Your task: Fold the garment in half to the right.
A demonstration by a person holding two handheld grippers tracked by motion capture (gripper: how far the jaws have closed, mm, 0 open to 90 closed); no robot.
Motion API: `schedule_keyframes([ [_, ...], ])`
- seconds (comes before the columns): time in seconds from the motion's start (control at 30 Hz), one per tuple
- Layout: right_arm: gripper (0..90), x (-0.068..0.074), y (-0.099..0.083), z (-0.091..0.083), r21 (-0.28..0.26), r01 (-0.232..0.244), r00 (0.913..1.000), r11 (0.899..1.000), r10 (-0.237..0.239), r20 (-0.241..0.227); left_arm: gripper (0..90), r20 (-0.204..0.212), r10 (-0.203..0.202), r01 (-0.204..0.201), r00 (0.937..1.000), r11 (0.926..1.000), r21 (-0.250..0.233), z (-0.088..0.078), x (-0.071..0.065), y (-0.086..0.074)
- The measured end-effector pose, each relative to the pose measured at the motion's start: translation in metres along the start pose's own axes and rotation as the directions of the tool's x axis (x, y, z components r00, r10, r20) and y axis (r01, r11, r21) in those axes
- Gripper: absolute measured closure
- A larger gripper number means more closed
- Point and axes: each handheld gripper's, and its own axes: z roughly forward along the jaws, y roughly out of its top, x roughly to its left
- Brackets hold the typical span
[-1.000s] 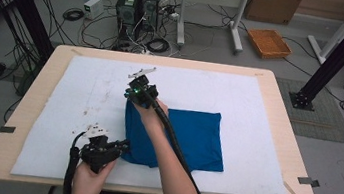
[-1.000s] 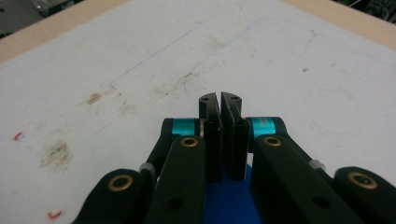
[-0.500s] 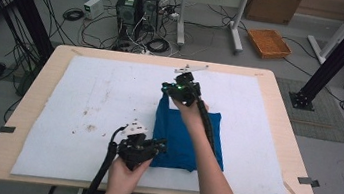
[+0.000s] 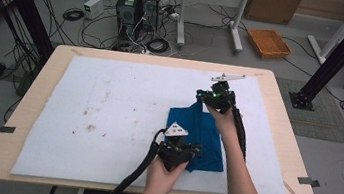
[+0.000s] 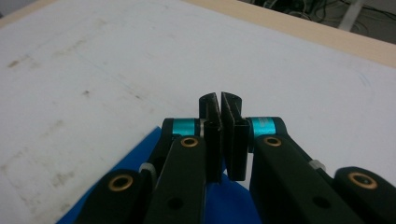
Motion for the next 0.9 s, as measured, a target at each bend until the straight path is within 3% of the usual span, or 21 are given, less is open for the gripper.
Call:
schedule_keyframes([
  [0.27, 87.9, -0.032, -0.023, -0.009, 0.036, -0.041, 0.9963, 0.998, 0.038, 0.076, 84.9, 0.008, -0.005, 0.004, 1.0000, 0.9997, 0.025, 0.033, -0.011, 0.000],
  [0.33, 87.9, -0.034, -0.024, -0.009, 0.043, -0.043, 0.9955, 0.998, 0.039, 0.087, 84.8, 0.008, -0.005, 0.004, 1.0000, 0.9997, 0.025, 0.033, -0.011, 0.000],
  [0.37, 87.9, -0.038, -0.027, -0.010, 0.057, -0.042, 0.9936, 0.997, 0.036, 0.107, 84.8, 0.002, -0.008, 0.008, 1.0000, 0.9992, 0.041, 0.043, -0.012, -0.001],
  [0.5, 87.8, -0.039, -0.030, -0.011, 0.064, -0.027, 0.9866, 0.998, 0.016, 0.163, 81.0, 0.022, -0.004, 0.003, 0.9998, 0.9993, 0.039, 0.050, -0.013, -0.001],
  [0.6, 86.0, -0.042, -0.037, -0.008, 0.078, -0.046, 0.9775, 0.996, 0.029, 0.209, 67.6, 0.056, 0.007, -0.008, 0.9984, 0.9997, 0.023, 0.050, -0.015, -0.002],
  [0.67, 77.7, -0.046, -0.042, -0.010, 0.066, -0.077, 0.9699, 0.995, 0.060, 0.236, 59.8, 0.075, 0.025, -0.026, 0.9968, 0.9997, 0.003, 0.048, -0.016, -0.003],
  [0.8, 70.8, -0.051, -0.048, -0.018, 0.056, -0.130, 0.9575, 0.990, 0.111, 0.266, 53.4, 0.074, 0.070, -0.067, 0.9948, 0.9972, -0.032, 0.035, -0.017, 0.000],
  [0.9, 70.0, -0.046, -0.052, -0.032, -0.002, -0.148, 0.9634, 0.989, 0.145, 0.225, 52.6, 0.064, 0.100, -0.097, 0.9929, 0.9939, -0.051, 0.017, -0.015, 0.004],
])
